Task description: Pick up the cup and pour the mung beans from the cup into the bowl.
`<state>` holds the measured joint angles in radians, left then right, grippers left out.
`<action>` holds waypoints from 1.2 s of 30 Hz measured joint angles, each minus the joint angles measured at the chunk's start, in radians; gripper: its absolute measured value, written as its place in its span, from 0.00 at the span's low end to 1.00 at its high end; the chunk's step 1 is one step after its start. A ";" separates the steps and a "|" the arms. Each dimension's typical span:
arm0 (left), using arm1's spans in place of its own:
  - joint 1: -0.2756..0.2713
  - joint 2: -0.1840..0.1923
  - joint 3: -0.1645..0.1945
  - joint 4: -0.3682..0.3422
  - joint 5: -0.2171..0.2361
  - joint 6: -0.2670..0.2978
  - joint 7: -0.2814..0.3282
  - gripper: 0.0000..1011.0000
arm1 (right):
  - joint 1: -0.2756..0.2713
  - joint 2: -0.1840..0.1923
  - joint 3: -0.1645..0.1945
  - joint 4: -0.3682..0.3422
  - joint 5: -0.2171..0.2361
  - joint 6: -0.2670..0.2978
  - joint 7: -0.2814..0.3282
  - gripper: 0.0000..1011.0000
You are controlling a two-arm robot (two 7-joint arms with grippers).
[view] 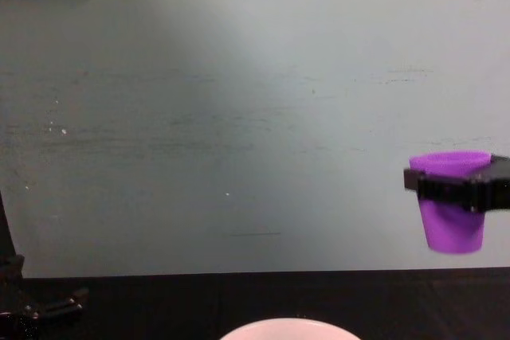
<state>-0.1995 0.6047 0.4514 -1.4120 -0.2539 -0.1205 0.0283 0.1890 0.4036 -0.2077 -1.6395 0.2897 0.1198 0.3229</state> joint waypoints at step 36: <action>0.000 0.000 0.000 0.000 0.000 0.000 0.000 0.99 | 0.026 0.011 0.025 -0.066 0.071 0.045 -0.003 0.74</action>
<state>-0.1995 0.6047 0.4514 -1.4120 -0.2539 -0.1205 0.0283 0.2153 0.4149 -0.1828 -1.7052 0.3611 0.1643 0.3203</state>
